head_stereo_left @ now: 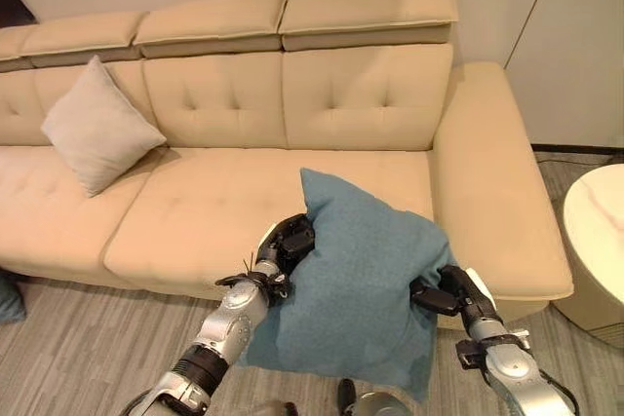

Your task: Pick up all the scattered cushions and arrange them neatly on the sofa.

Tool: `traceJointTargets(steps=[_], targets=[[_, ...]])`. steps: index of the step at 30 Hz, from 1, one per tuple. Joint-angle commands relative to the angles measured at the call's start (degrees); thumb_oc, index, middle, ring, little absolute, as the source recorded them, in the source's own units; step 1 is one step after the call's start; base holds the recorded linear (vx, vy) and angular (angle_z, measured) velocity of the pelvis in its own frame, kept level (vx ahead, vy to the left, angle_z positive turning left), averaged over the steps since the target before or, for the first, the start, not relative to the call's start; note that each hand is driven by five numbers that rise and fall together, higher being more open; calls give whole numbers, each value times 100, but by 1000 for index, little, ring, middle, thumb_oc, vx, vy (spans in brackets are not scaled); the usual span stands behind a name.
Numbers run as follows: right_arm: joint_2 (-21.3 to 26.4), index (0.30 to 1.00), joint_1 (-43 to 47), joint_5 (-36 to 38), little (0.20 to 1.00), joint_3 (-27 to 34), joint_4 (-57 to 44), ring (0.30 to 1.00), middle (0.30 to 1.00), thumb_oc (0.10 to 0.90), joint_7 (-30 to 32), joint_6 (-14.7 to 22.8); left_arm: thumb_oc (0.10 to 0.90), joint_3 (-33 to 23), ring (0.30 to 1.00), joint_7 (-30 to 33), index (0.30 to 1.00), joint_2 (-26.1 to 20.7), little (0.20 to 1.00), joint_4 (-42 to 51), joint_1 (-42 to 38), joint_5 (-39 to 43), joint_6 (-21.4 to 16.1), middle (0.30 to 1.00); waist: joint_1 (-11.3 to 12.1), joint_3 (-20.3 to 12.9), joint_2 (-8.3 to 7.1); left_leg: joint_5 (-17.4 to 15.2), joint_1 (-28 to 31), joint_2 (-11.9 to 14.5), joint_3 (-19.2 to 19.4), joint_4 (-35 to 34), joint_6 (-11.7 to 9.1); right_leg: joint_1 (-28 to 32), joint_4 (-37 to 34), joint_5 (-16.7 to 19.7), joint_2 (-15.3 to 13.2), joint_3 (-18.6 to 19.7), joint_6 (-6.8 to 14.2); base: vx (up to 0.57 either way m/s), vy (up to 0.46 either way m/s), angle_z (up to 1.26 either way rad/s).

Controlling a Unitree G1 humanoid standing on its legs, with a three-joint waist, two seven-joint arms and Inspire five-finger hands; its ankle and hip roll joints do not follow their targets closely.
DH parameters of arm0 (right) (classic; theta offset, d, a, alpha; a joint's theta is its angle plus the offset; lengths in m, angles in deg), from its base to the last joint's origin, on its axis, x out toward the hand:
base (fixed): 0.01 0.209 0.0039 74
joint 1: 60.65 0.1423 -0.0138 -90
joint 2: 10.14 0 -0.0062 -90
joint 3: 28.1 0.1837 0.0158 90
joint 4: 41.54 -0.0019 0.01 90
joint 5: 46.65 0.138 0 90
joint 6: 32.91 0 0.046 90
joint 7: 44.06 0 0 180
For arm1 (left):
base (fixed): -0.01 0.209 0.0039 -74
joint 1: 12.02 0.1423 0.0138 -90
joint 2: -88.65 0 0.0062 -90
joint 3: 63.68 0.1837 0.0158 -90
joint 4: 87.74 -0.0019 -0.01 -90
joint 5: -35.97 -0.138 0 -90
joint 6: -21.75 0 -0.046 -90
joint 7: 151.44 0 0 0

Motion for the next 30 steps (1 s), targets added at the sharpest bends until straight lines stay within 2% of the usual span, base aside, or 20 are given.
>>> traceJointTargets(steps=[1, 2, 4, 6, 10, 12, 13, 15, 17, 19, 20, 22, 23, 25, 26, 27, 28, 30], targets=[[-215, 300, 977, -165, 300, -606, -921, 300, 300, 400, -89, 898, 400, 671, 300, -414, 300, 818, 300, 893, -576, -179, -556, 300, 418, -89, 378, 751, 212, -222, -966, -2277, 22, 356, -254, -393, -78, 668, 356, 286, 111, -127], [-241, 300, 1017, -202, 300, -627, -862, 300, 300, 400, -60, 899, 400, 687, 300, -397, 300, 813, 300, 841, -548, -190, -600, 300, 445, -70, 364, 838, 108, -255, -932, -2356, -37, 520, -371, -404, -127, 723, 424, 330, 133, -119], [-235, 300, 895, -220, 300, -601, -925, 300, 300, 400, -137, 927, 400, 656, 300, -434, 300, 797, 300, 767, -563, -196, -575, 300, 431, -114, 457, 913, 583, -119, -747, -2874, -89, 574, -412, -387, -103, 744, 493, 237, 138, -85], [-263, 300, 875, -254, 300, -606, -953, 300, 300, 400, -119, 920, 400, 659, 300, -290, 300, 863, 300, 703, -600, -241, -619, 300, 411, -261, 525, 908, 873, -183, -862, -2984, -18, 595, -426, -392, -172, 852, 542, 285, 237, -37], [-281, 300, 846, -297, 300, -631, -921, 300, 300, 400, -121, 942, 400, 726, 300, -261, 300, 860, 300, 666, -598, -465, -625, 300, 464, -372, 551, 850, 1206, -275, -828, -3123, 149, 606, -201, -489, -250, 974, 623, 170, 181, -29], [-378, 300, 984, -371, 300, -712, -828, 300, 300, 400, -59, 925, 400, 770, 300, -216, 300, 870, 300, 731, -578, -545, -626, 300, 583, -361, 595, 742, 1480, -348, -772, -3198, 378, 203, 943, -486, -369, 946, 796, 171, 340, -24], [-425, 300, 1203, -538, 300, -818, -799, 300, 300, 400, -21, 900, 400, 677, 300, -79, 300, 836, 300, 783, -543, -610, -694, 300, 630, -240, 587, 655, 1656, -422, -734, -3199, 577, -260, 1930, 157, -575, 971, 1129, 63, 209, -32], [-456, 300, 1195, -548, 300, -847, -802, 300, 300, 400, -5, 899, 400, 638, 300, -17, 300, 821, 300, 783, -494, -613, -722, 300, 664, -207, 569, 610, 1735, -428, -724, -3215, 611, -409, 2134, 173, -619, 956, 1144, 92, 82, -51], [-489, 300, 1119, -439, 300, -844, -788, 300, 300, 400, 83, 896, 400, 481, 300, 135, 300, 763, 300, 829, -283, -604, -882, 300, 633, -147, 527, 525, 1921, -424, -948, -3281, 611, -882, 1652, 76, -366, 981, 987, 210, -42, -30], [-493, 300, 1054, -351, 300, -858, -763, 300, 300, 400, 141, 938, 400, 345, 300, 290, 300, 667, 300, 869, -216, -653, -974, 300, 555, -152, 448, 471, 2041, -483, -1215, -3337, 601, -1147, 1043, 78, 71, 1176, 951, 248, -106, 20], [-514, 300, 985, -323, 300, -829, -758, 300, 300, 400, 179, 918, 400, 325, 300, 287, 300, 612, 300, 914, -153, -684, -1017, 300, 549, -183, 378, 438, 2066, -551, -1390, -3334, 584, -1022, 655, 100, 90, 1282, 947, 241, -118, 64], [-526, 300, 825, -333, 300, -760, -800, 300, 300, 400, 248, 920, 400, 220, 300, 393, 300, 577, 300, 827, -148, -707, -1060, 300, 575, -230, 283, 337, 1989, -628, -1495, -3161, 539, -675, 190, 78, 7, 1426, 832, 159, -121, 84], [-537, 300, 789, -261, 300, -704, -784, 300, 300, 400, 341, 966, 400, 144, 300, 521, 300, 616, 300, 770, -215, -737, -1110, 300, 581, -237, 211, 153, 1834, -663, -1450, -2648, 408, -508, 119, 54, -57, 1401, 760, 117, -140, 107], [-452, 300, 718, -223, 300, -629, -842, 300, 300, 400, 356, 1008, 400, 49, 300, 542, 300, 685, 300, 712, -186, -723, -1130, 300, 546, -258, 119, -94, 1477, -601, -1095, -1861, 241, -266, -89, 12, -246, 1138, 673, 123, -124, 126], [-429, 300, 722, -241, 300, -612, -824, 300, 300, 400, 361, 1021, 400, -54, 300, 609, 300, 694, 300, 713, -118, -724, -1174, 300, 583, -258, 89, -79, 1365, -493, -943, -1640, 211, -106, -167, -34, -314, 992, 635, 98, -67, 134], [-428, 300, 724, -241, 300, -615, -821, 300, 300, 400, 362, 1023, 400, -55, 300, 610, 300, 694, 300, 715, -116, -725, -1173, 300, 570, -250, 95, -98, 1357, -489, -955, -1607, 210, -91, -174, -34, -310, 978, 634, 75, -19, 96], [-396, 300, 790, -243, 300, -631, -761, 300, 300, 400, 381, 1031, 400, -106, 300, 690, 300, 694, 300, 733, -87, -714, -1210, 300, 636, -215, 56, 52, 1151, -381, -887, -1397, 170, 6, -194, -56, -373, 877, 602, 61, 30, 86], [-356, 300, 910, -269, 300, -639, -676, 300, 300, 400, 405, 1021, 400, -162, 300, 706, 300, 666, 300, 705, -67, -722, -1189, 300, 708, -245, 3, 166, 1082, -93, -899, -1836, 151, 119, -225, -140, -447, 820, 603, 110, 44, 41]])
